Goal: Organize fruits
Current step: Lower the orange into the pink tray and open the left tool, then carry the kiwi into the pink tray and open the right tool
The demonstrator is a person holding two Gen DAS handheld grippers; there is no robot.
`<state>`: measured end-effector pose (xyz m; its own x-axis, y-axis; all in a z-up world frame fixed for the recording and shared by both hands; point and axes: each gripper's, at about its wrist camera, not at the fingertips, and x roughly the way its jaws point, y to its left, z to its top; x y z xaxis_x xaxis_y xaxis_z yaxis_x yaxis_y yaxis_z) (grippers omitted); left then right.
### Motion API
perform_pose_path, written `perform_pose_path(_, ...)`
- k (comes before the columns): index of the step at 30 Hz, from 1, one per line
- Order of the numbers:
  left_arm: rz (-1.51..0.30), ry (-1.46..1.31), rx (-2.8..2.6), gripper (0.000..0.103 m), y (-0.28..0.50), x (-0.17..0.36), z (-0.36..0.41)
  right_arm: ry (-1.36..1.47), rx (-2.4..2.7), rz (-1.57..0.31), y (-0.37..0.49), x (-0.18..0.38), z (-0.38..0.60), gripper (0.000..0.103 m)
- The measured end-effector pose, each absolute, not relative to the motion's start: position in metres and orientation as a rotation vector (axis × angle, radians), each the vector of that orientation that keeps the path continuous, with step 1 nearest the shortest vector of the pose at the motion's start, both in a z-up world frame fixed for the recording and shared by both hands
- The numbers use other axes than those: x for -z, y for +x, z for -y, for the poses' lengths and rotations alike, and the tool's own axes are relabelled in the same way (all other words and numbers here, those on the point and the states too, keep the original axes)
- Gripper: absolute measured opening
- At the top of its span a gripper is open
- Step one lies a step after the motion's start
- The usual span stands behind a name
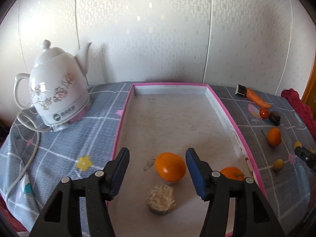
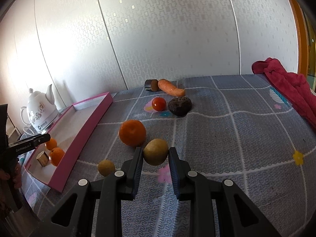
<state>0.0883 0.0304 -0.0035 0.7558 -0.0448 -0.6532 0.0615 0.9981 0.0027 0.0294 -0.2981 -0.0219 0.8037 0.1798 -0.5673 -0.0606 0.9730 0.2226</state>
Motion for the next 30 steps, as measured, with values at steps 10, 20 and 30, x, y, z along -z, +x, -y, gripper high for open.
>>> perform_pose_path(10,-0.687,0.012,0.022,0.083,0.049,0.005,-0.046,0.185,-0.142,-0.601,0.019,0.015,0.286,0.026)
perform_pose_path(20,-0.652,0.015,-0.025,0.092,0.032,0.002,-0.050,0.156,-0.305,-0.594,0.004,-0.005,0.229,0.026)
perform_pose_path(30,-0.625,-0.119,-0.132,0.099,0.027,-0.007,-0.086,0.054,-0.494,-0.671,0.005,-0.005,0.140,0.026)
